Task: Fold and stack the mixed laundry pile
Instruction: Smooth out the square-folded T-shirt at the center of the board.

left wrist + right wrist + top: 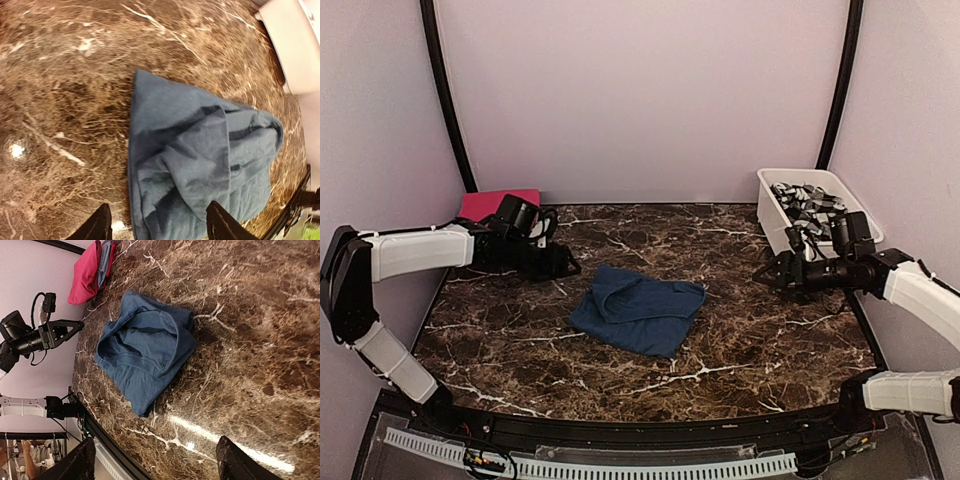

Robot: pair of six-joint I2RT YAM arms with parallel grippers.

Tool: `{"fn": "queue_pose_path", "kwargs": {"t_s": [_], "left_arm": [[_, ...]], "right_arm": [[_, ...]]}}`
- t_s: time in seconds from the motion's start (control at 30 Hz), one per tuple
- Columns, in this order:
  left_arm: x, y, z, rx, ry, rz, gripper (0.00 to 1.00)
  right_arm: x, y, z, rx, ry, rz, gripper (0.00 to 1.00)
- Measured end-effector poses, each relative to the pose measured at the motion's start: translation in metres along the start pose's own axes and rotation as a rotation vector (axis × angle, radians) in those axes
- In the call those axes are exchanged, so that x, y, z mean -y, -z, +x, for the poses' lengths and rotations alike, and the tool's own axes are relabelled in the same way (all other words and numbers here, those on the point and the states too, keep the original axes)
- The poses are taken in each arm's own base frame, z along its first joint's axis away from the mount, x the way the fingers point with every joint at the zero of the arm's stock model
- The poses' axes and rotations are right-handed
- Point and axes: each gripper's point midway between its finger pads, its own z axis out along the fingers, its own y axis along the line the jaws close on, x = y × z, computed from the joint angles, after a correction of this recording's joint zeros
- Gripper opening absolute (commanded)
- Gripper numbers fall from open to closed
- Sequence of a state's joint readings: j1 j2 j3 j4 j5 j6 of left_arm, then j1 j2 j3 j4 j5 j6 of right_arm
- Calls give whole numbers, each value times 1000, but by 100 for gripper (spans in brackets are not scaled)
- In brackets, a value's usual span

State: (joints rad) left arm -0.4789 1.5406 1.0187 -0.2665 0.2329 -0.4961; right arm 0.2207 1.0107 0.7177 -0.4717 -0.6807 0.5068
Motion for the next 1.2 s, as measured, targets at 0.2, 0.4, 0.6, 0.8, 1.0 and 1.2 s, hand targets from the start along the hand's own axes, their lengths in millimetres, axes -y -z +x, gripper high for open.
{"fn": "queue_pose_path", "kwargs": {"t_s": [0.2,0.4,0.6,0.8,1.0,1.2], "left_arm": [[41,-12,52,-106,-92,115,53],[60,-24,90,-192,-92,169,51],[59,-38,90,-197,-61,170,50],[57,-56,92,-220,-36,162,32],[64,-59,85,-208,-14,185,2],[88,-54,43,-122,0,226,0]], "right_arm": [[-4,-31,45,-129,-8,-23,65],[-5,-56,60,-181,-9,-13,61],[-7,-73,66,-207,-2,-10,61],[-6,-77,64,-202,-2,-9,61],[-5,-79,64,-203,-3,-8,61],[-1,-83,66,-214,-11,1,59]]}}
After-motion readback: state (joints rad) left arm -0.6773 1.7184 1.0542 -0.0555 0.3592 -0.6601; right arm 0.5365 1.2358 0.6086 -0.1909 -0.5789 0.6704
